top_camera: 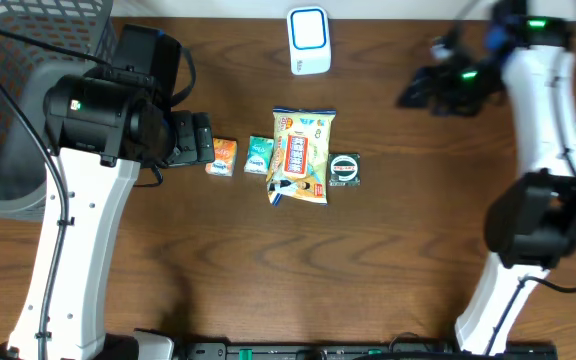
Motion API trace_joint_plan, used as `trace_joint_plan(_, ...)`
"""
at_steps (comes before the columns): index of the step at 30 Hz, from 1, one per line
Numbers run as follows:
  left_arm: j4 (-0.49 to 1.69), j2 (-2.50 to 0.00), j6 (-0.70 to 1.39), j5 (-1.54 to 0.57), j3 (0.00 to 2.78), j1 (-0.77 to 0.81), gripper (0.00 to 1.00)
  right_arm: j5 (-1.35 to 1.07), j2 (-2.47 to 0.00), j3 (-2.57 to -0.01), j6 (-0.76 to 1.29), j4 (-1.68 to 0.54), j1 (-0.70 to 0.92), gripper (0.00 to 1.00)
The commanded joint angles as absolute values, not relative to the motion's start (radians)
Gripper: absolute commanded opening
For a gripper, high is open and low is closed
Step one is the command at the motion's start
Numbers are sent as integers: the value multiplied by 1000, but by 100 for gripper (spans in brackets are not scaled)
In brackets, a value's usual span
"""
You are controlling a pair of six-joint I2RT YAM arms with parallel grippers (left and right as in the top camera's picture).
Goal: Scan the item barcode
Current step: 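Drop the light-green pack at the far right of the table, then move the right gripper to the dark green box and grasp it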
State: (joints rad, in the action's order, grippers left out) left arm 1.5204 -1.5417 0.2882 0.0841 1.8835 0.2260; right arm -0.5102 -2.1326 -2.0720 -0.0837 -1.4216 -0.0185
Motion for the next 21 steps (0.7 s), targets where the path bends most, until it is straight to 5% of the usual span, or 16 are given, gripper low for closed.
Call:
trace_joint_plan(1, 1525, -1542, 294, 89, 1880, 226, 98, -348, -2141, -2030, -65, -1446, 92, 94)
trace_joint_plan(6, 1525, -1542, 294, 89, 1880, 226, 98, -187, -2141, -1925, 77, -1410, 216, 98)
trace_joint_plan(21, 1525, -1542, 294, 89, 1880, 226, 98, -220, -2141, -1705, 238, -1132, 348, 99)
